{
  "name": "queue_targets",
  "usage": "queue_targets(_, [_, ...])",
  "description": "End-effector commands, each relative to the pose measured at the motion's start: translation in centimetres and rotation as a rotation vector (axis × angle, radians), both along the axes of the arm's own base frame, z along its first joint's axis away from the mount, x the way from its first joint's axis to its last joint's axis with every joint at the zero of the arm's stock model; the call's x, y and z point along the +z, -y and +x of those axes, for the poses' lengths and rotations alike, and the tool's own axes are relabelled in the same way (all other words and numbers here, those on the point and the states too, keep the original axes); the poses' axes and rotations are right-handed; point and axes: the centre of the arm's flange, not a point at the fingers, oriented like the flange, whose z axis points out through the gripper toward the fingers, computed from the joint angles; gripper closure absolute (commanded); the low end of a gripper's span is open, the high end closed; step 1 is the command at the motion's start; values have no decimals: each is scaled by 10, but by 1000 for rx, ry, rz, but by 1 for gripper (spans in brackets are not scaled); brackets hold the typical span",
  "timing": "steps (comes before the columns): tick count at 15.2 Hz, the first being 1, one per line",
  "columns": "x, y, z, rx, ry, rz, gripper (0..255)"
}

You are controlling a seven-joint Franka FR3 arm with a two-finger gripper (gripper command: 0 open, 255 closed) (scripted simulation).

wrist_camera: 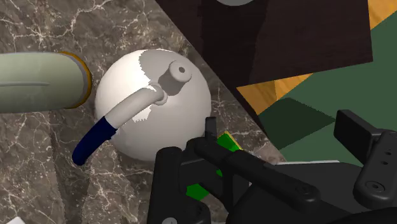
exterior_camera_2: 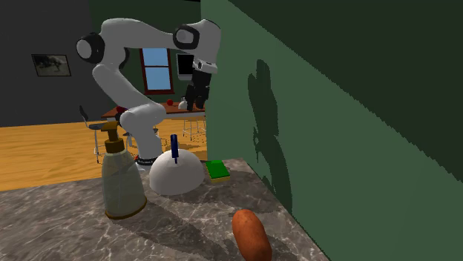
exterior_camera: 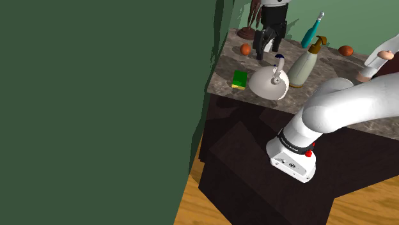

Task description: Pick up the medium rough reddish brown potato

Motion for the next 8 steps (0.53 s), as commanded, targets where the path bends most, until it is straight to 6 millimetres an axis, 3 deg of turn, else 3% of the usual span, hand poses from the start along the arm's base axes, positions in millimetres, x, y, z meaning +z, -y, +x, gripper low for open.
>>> queue_targets(1, [0, 0, 0, 0, 0, 0, 0])
queue_targets(8, [-38, 47, 61, -162, 59, -33, 0])
